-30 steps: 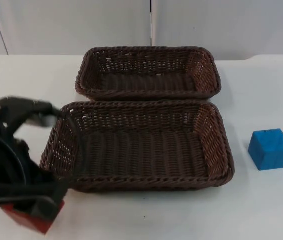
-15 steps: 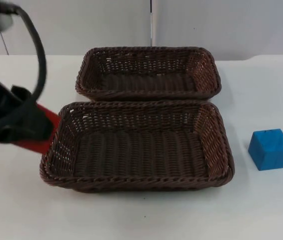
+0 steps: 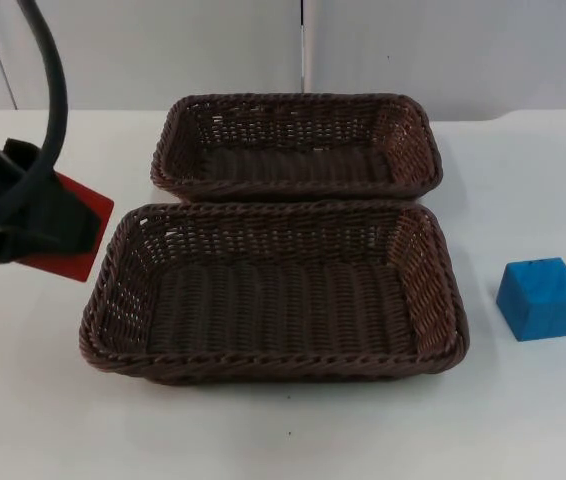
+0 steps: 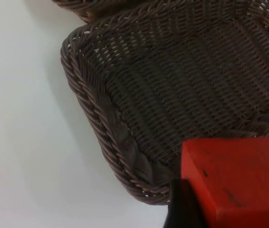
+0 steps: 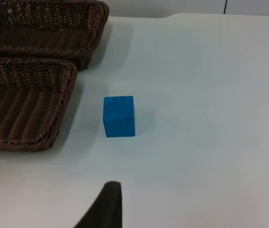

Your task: Pick up one cube with the left hand and place it into the upper basket. Pick up one cube with the right hand and place it into the lower basket.

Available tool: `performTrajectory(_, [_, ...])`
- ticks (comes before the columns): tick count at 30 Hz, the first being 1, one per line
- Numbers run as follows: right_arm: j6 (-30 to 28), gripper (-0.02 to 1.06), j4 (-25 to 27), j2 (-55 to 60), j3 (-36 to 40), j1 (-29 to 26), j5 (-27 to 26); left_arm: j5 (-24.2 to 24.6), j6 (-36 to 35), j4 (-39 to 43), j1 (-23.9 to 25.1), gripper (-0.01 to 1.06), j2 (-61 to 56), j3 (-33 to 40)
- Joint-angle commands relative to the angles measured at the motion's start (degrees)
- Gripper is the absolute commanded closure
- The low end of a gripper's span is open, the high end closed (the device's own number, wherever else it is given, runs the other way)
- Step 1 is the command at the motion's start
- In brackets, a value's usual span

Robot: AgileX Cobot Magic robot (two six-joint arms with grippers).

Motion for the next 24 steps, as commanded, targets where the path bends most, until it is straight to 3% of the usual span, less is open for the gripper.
performTrajectory(1, [-0.27,-0.01,0.14,-0.07,0.43,-0.25,-0.59,-0.95,-0.49,-0.81,-0.34,1.05,-0.39,-0.16])
performTrajectory(10, [-0.27,-0.01,0.14,-0.07,0.43,-0.25,-0.59,-2.31,-0.49,-2.23,-0.34,1.05,-0.39,-0.16])
performTrajectory(18, [-0.27,-0.01,0.14,-0.07,0.43,-0.25,-0.59,-7.5,-0.49,-4.31,-0.34,1.05,-0.19,-0.41])
performTrajectory(24, [-0.27,-0.01,0.14,-0.07,0.43,-0.25,-0.59,-7.74,-0.28,-4.41,-0.34,1.05,2.35,-5.18])
